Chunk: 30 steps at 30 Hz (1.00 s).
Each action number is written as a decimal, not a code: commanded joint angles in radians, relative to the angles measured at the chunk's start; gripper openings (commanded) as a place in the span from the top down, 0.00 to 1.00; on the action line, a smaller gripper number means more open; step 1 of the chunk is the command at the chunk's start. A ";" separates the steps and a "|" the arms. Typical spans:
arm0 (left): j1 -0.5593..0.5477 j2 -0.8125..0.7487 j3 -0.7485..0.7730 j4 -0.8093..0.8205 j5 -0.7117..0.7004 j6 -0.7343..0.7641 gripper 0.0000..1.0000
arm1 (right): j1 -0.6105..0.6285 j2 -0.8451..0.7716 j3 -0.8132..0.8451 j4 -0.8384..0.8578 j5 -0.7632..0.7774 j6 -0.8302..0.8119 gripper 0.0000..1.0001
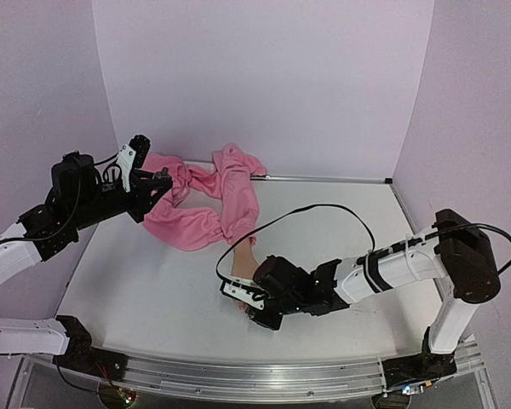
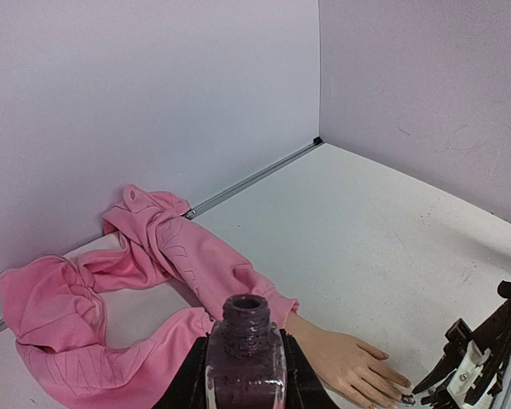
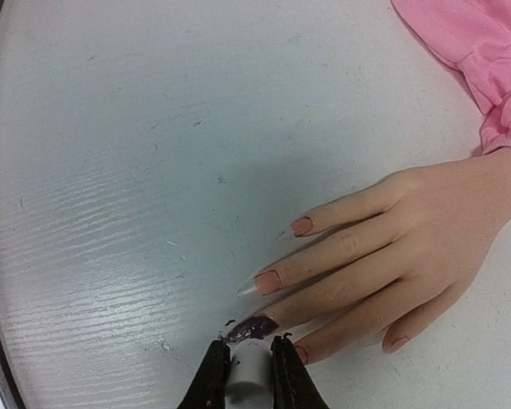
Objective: Paint the nails
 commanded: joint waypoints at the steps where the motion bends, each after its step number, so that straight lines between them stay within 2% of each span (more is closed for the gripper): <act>1: 0.002 -0.021 0.008 0.051 0.004 -0.001 1.00 | 0.008 -0.004 0.012 -0.022 -0.020 0.006 1.00; 30: 0.002 -0.020 0.009 0.051 0.005 -0.002 1.00 | 0.008 -0.020 -0.008 -0.046 -0.045 0.021 1.00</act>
